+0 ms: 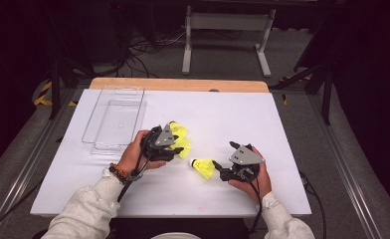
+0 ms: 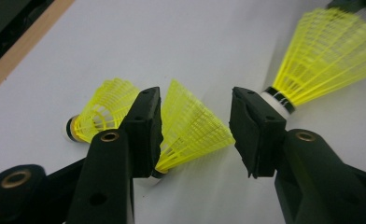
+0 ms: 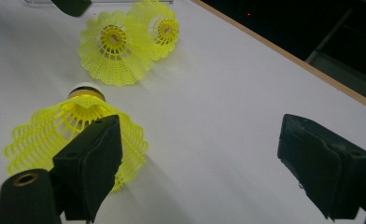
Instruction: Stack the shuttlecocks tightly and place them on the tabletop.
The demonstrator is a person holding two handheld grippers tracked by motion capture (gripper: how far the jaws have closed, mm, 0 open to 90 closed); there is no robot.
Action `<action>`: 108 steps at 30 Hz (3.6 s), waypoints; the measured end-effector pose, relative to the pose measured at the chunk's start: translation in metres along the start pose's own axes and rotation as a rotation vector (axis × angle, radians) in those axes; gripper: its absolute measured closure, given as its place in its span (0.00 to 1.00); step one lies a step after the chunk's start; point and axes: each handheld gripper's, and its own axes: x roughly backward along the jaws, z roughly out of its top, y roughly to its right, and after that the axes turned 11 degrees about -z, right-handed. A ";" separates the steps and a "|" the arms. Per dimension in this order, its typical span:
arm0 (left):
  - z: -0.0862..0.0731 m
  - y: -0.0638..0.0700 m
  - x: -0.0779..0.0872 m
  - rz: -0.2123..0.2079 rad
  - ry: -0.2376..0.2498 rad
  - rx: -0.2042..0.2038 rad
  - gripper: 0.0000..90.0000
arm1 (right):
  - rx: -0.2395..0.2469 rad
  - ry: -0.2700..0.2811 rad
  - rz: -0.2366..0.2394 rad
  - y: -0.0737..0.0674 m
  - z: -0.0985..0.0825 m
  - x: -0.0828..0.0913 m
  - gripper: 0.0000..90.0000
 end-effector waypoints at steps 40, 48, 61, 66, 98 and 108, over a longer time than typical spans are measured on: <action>0.007 -0.023 0.001 0.119 -0.203 0.086 0.98 | 0.037 -0.036 0.034 -0.004 -0.001 -0.003 0.17; 0.013 -0.020 -0.021 0.073 -0.195 0.098 0.90 | 0.034 -0.038 0.041 -0.004 -0.002 -0.004 0.16; 0.013 -0.021 -0.017 0.062 -0.152 0.108 0.81 | 0.028 -0.028 0.045 -0.003 -0.001 -0.003 0.16; 0.015 -0.018 -0.013 0.051 -0.142 0.098 0.78 | 0.026 -0.023 0.037 -0.002 -0.001 -0.002 0.15; -0.026 0.004 0.054 0.044 0.116 0.020 0.71 | 0.001 0.004 0.016 -0.005 0.008 0.007 0.18; -0.053 0.016 0.074 0.108 0.223 -0.026 0.62 | -0.019 -0.011 0.065 -0.016 0.016 0.018 0.27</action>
